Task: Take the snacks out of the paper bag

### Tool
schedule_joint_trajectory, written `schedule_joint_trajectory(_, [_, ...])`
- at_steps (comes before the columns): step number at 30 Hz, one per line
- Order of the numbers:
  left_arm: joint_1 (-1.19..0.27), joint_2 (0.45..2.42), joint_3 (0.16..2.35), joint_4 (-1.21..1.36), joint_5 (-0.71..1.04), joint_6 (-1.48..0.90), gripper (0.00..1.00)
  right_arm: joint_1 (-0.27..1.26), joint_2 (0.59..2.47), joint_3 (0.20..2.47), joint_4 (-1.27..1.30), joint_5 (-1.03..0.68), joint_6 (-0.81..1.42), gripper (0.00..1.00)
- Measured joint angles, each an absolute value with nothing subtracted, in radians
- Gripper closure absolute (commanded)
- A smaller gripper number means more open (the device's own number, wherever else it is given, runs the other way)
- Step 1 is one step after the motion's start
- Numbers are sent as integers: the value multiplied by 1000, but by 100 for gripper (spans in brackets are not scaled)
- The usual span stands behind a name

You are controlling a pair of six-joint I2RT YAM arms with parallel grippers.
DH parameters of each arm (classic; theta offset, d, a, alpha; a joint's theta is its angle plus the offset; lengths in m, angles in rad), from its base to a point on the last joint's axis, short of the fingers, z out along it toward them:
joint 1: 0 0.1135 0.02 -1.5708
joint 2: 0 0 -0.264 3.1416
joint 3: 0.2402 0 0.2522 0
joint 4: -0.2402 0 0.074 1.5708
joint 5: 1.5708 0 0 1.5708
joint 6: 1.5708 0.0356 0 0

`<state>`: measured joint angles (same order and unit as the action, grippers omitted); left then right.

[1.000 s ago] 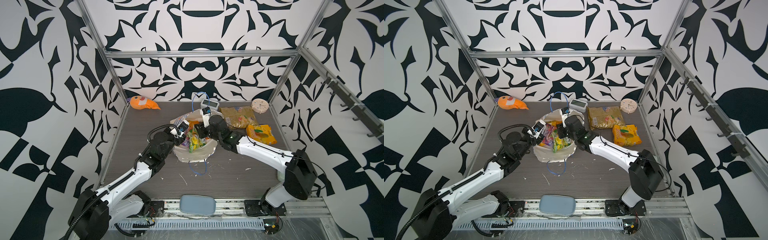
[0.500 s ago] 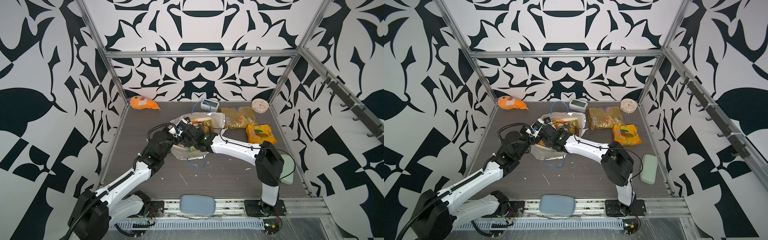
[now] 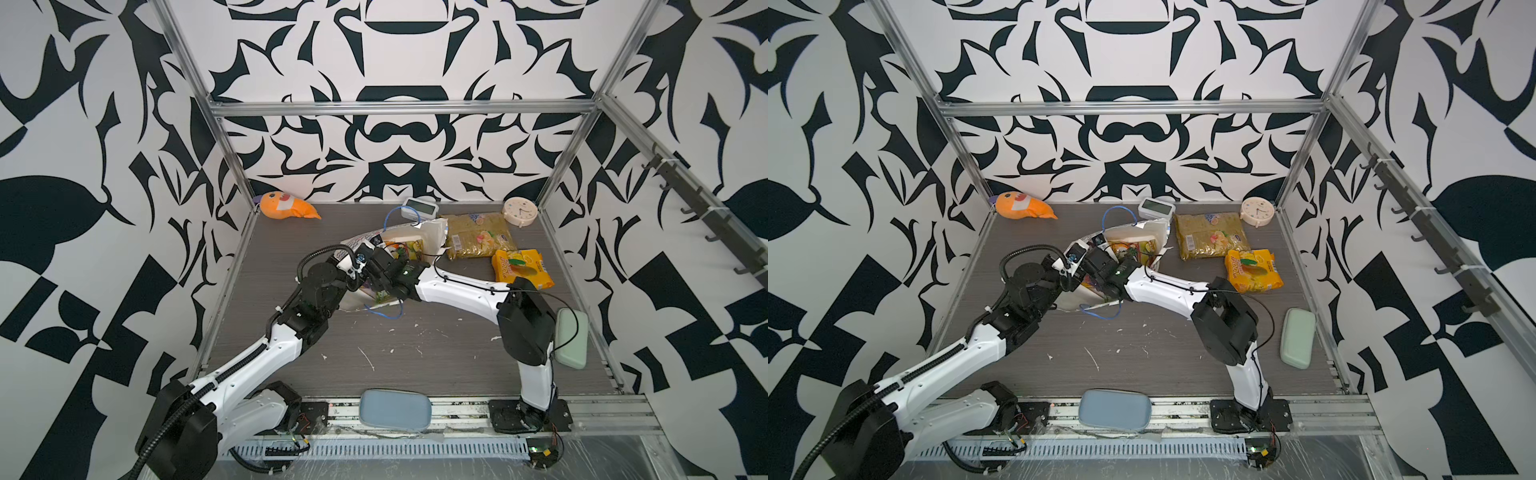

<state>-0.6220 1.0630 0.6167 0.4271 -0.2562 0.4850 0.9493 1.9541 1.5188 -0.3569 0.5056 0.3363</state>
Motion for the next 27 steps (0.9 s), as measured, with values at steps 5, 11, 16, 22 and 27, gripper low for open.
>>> schedule_joint_trajectory(5, [-627, 1057, 621, 425, -256, 467, 100, 942, 1842, 1358, -254, 370, 330, 12])
schedule_joint_trajectory(11, [-627, 1057, 686, 378, -299, 427, 100, 897, 1751, 1240, -142, 223, 345, 14])
schedule_joint_trajectory(16, [-628, 1058, 692, 366, -318, 395, 100, 913, 1800, 1277, -146, 265, 327, 11])
schedule_joint_trajectory(22, [-627, 1053, 692, 368, -335, 366, 100, 980, 1944, 1394, -180, 390, 323, 10])
schedule_joint_trajectory(27, [-627, 1039, 691, 361, -341, 355, 100, 981, 2008, 1438, -210, 486, 351, 10])
